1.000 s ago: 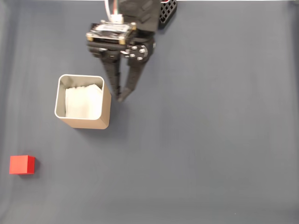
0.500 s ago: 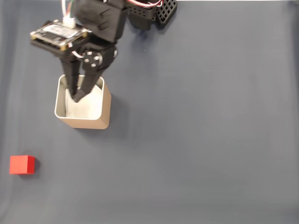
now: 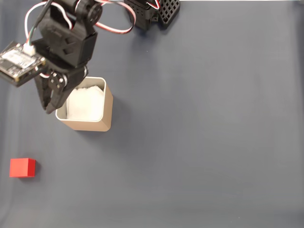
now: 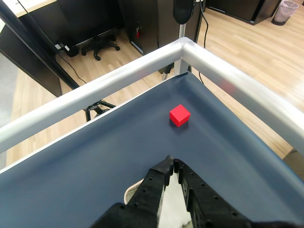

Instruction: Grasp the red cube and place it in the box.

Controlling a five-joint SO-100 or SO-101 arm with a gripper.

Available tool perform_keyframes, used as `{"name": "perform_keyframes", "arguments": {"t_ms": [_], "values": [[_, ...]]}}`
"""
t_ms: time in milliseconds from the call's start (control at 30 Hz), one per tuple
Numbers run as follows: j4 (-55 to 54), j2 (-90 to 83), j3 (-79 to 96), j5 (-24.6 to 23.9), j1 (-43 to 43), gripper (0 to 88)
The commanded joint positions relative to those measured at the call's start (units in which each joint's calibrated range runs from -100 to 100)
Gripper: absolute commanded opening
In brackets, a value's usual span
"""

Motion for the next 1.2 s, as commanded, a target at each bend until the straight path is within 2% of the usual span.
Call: {"name": "perform_keyframes", "arguments": {"t_ms": [0, 467, 1167], "values": [[-0.9, 2.7, -6.1, 0.1, 1.1, 2.2], [-1.0, 12.2, -15.1, 0.2, 3.2, 6.2], [-0.1, 15.6, -18.8, 0.1, 3.0, 9.5]]}}
